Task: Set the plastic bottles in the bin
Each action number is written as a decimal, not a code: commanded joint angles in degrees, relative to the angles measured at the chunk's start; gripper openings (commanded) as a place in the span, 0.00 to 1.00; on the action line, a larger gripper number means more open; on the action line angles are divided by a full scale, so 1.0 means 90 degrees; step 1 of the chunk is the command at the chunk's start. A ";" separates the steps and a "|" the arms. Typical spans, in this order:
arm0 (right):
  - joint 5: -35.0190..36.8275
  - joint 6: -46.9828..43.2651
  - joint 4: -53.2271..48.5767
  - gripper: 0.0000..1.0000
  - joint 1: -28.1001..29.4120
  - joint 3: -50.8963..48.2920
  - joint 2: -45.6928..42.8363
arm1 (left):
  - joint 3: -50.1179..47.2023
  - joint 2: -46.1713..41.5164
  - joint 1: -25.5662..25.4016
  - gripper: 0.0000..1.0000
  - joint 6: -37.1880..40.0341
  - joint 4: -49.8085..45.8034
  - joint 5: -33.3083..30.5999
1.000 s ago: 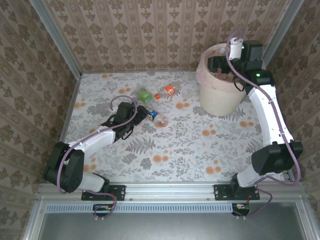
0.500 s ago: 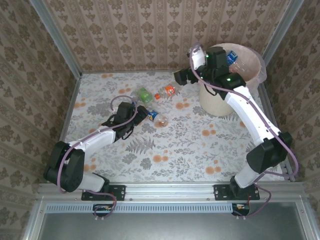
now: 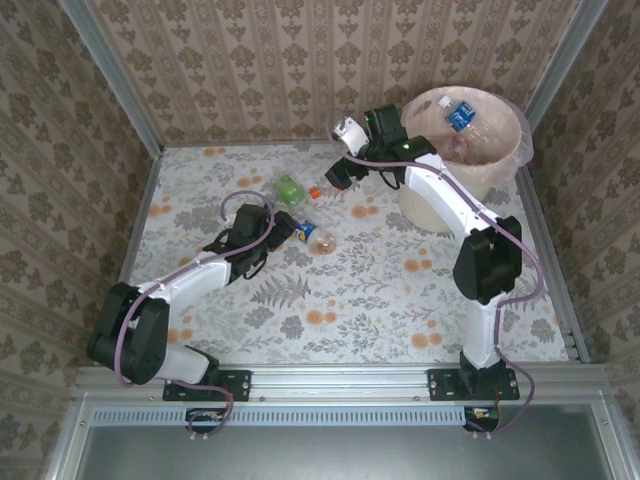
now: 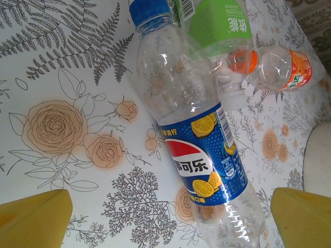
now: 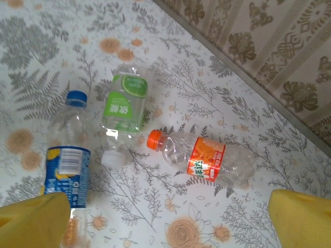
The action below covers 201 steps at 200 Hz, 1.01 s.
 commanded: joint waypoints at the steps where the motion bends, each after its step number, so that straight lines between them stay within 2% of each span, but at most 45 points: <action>1: 0.0183 -0.0855 -0.0646 1.00 0.0045 0.0640 0.0628 | 0.0027 -0.0208 0.0045 1.00 0.0121 -0.0077 -0.0044; 47: 0.0572 -0.1750 -0.1338 1.00 0.0040 0.1832 0.1839 | -0.0097 -0.0347 0.0104 1.00 0.0102 -0.0138 -0.0108; 94: 0.0833 -0.2399 -0.1229 1.00 0.0037 0.3051 0.2977 | -0.0215 -0.0485 0.0174 1.00 0.0104 -0.0272 -0.0195; 153: 0.1402 -0.3492 -0.1222 0.99 0.0057 0.3282 0.3664 | -0.0314 -0.0768 0.0250 1.00 0.0228 -0.0597 -0.0469; 196: 0.1286 -0.3715 -0.0723 0.99 0.0027 0.3689 0.4224 | -0.0272 -0.0741 0.0250 1.00 0.0287 -0.0886 -0.0502; 201: 0.1248 -0.3722 -0.0680 0.99 0.0027 0.3724 0.4270 | -0.0259 -0.0736 0.0397 1.00 0.0287 -0.0911 -0.0517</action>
